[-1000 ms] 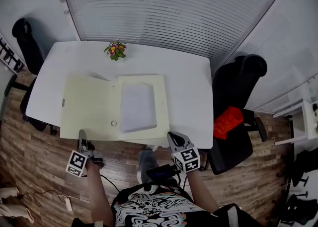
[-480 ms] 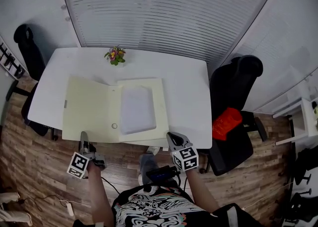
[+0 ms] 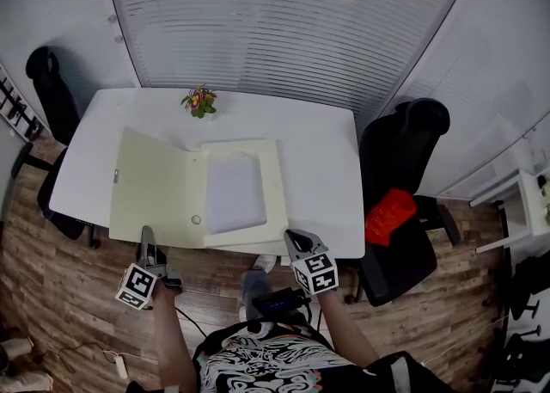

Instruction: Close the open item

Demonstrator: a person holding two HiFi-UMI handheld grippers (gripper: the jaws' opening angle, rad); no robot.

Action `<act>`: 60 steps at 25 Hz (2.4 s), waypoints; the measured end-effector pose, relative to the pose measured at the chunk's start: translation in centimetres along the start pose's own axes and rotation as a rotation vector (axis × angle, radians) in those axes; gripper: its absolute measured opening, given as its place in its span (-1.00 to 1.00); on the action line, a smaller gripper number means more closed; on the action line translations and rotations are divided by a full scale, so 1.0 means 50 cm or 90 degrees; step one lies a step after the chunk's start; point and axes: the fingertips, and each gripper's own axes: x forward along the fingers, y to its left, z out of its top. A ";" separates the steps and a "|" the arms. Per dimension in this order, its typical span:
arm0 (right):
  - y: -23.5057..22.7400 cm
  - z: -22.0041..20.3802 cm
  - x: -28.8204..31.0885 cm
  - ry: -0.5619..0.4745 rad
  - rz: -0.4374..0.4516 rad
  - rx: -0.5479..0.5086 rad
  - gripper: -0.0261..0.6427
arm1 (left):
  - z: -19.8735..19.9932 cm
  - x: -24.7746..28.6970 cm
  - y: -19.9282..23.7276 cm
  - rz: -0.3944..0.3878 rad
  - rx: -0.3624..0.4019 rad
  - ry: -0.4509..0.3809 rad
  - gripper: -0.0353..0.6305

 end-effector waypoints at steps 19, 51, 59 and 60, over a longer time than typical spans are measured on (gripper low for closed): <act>0.010 0.003 0.006 0.004 -0.001 0.002 -0.91 | 0.005 0.007 -0.093 -0.093 0.043 0.013 -0.88; 0.012 0.003 0.012 0.006 0.015 -0.018 -0.91 | -0.075 0.010 -0.255 -0.254 0.127 0.097 -0.80; 0.016 0.004 0.012 0.007 0.020 -0.024 -0.91 | -0.101 0.014 -0.284 -0.284 0.144 0.128 -0.78; 0.016 0.005 0.013 0.007 0.020 -0.025 -0.91 | -0.105 0.015 -0.288 -0.289 0.145 0.132 -0.78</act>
